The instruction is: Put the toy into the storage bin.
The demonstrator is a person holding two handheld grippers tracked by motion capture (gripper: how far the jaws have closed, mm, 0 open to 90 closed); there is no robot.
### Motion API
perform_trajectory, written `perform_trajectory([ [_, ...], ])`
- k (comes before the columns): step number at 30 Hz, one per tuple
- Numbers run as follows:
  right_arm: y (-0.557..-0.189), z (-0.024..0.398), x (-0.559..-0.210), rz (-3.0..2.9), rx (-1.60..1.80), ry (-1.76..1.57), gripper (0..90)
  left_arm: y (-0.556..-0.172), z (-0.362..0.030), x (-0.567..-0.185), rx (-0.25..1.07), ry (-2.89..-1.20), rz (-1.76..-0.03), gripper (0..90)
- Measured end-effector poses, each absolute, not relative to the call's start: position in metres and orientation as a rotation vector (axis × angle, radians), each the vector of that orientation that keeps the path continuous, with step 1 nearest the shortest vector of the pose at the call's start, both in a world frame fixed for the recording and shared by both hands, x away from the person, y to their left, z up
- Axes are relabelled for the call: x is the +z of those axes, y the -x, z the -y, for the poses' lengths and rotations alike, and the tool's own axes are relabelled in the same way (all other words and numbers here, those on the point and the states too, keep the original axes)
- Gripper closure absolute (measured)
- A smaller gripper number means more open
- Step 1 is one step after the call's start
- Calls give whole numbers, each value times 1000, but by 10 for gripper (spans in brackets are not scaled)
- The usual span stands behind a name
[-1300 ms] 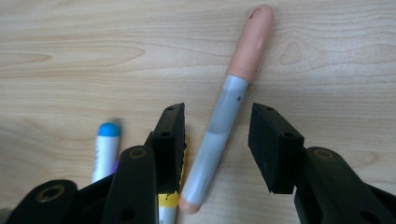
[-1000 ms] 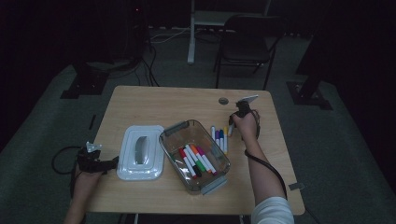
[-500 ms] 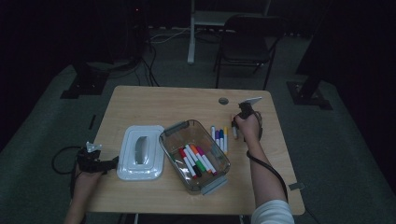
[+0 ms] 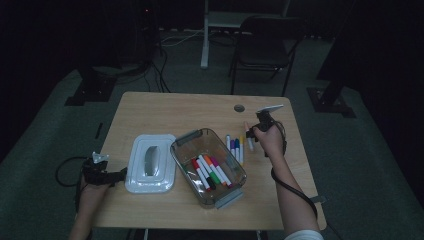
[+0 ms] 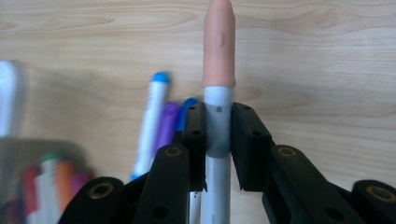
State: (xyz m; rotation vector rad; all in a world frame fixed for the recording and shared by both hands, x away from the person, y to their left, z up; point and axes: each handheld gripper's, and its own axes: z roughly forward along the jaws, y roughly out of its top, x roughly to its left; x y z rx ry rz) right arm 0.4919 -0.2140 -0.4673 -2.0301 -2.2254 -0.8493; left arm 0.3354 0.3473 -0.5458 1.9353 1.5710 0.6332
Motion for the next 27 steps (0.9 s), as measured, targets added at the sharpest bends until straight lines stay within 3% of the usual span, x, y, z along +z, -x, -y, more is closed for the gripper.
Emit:
perform_trajectory([
  [27, -422, 172, -391, 2340, -1090, 1647, 769, -335, -347, -546, 633, -1935, -1571, 4],
])
